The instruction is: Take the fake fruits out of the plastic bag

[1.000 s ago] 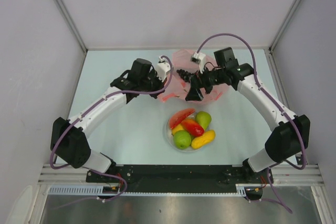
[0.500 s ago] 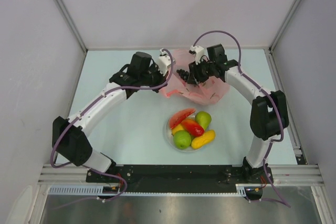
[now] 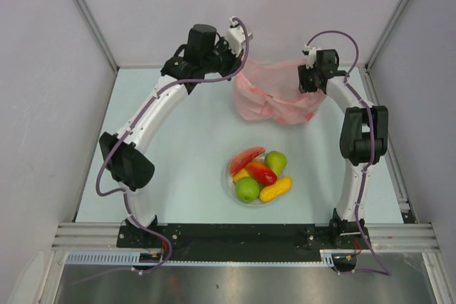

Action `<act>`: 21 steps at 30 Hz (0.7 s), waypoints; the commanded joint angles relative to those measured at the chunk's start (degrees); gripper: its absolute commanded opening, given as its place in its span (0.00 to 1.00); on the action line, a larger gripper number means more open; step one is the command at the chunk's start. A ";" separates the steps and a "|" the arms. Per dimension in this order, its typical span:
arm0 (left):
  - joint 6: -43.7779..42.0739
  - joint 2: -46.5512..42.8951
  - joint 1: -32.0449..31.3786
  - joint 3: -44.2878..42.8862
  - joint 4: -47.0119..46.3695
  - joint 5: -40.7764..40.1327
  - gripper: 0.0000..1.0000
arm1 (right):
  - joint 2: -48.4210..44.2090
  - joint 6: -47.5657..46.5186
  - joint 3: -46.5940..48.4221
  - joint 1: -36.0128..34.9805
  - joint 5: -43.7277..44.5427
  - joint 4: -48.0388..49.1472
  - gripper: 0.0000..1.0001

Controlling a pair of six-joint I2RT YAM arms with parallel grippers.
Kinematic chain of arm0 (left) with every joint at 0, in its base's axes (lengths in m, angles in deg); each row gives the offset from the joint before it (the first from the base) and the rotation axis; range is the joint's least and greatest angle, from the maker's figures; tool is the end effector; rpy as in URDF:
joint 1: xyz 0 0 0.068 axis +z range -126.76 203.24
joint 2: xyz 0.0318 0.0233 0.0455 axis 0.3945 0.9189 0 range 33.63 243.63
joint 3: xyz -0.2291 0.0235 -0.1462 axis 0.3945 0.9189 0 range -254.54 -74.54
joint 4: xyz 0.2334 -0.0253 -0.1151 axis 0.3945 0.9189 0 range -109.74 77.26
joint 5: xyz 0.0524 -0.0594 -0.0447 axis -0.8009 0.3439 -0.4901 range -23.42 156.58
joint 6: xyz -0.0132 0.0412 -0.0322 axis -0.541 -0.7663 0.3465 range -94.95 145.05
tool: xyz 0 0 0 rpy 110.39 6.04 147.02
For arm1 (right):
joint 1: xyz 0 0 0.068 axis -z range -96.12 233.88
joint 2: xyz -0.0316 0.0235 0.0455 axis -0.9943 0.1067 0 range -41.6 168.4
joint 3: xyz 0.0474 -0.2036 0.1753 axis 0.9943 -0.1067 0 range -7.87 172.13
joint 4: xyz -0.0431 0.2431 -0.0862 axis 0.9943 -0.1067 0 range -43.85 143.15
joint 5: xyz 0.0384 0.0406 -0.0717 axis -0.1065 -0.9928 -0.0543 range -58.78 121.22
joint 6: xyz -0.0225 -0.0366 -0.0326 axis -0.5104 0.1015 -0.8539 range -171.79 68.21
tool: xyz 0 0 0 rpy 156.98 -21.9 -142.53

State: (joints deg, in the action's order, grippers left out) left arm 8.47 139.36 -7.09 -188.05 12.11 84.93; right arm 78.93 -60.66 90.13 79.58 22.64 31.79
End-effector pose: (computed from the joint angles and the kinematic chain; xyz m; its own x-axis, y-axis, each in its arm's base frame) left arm 0.3609 -0.2240 0.4162 -0.1298 0.3899 -0.9117 0.7976 0.5873 0.1376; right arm 0.4804 0.0414 0.2266 -0.6551 -0.2022 -0.7280 -0.2857 0.9583 -0.0090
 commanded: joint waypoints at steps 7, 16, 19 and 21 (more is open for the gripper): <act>-3.45 -14.05 0.45 14.51 -6.98 12.24 0.00 | -16.80 -4.15 -12.09 -2.21 9.12 7.40 0.55; 1.81 -20.04 -2.02 37.40 -8.30 12.07 0.00 | -29.38 -6.52 -32.35 -3.96 -7.14 5.10 0.74; 0.32 -18.81 -2.02 34.86 -6.99 11.71 0.01 | -28.34 -9.23 -29.46 -5.98 -8.56 4.23 0.72; 0.23 -17.93 -2.02 33.01 -6.37 12.06 0.00 | -27.54 -12.13 -28.39 -7.91 -8.39 3.70 0.71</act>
State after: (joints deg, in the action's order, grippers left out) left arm 8.10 121.33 -9.23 -150.78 7.81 95.51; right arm 51.82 -67.56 57.61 74.75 18.07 34.60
